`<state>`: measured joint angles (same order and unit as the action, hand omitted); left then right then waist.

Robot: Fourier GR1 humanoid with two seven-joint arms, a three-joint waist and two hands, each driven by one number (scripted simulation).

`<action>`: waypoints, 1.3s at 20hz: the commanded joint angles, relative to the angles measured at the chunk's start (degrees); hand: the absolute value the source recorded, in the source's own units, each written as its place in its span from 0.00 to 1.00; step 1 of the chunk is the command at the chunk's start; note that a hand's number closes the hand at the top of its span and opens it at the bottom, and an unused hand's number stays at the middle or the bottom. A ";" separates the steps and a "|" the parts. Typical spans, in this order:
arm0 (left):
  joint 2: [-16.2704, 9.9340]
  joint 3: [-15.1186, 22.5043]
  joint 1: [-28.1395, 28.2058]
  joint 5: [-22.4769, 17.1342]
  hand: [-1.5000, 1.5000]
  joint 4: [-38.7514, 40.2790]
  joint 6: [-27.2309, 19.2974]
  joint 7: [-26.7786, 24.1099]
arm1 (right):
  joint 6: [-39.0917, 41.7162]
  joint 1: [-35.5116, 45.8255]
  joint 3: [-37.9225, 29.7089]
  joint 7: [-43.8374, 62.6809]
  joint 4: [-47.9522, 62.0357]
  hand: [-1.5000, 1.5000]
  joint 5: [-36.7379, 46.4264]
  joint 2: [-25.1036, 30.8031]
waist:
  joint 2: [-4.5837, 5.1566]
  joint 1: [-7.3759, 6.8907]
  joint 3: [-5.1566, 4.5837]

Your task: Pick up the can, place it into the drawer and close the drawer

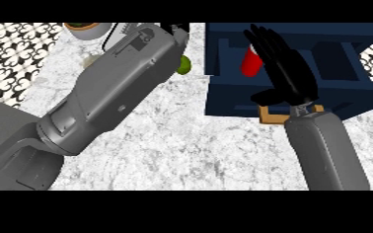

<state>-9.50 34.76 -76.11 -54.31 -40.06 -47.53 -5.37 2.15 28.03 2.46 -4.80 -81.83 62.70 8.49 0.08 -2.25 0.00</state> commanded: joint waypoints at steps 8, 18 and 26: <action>-9.34 -0.22 8.00 3.28 0.00 -13.23 0.10 5.25 | -18.07 10.10 -2.76 -2.18 30.13 0.00 7.89 -1.46 | -0.01 -0.48 0.04; -12.94 -1.51 9.55 5.40 0.00 -16.39 0.34 8.36 | -31.92 19.73 -7.06 -2.25 48.32 0.00 11.22 -1.77 | 0.72 -0.56 0.09; -14.53 -1.63 11.85 6.25 0.00 -22.81 -1.40 10.89 | -39.21 27.16 -11.77 -3.22 58.85 0.00 10.79 1.33 | 1.11 -2.45 0.13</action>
<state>-23.23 33.10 -65.29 -48.64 -60.28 -48.12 4.26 -33.17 53.11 -7.16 -8.46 -28.86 73.98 9.73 0.35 -4.20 -0.60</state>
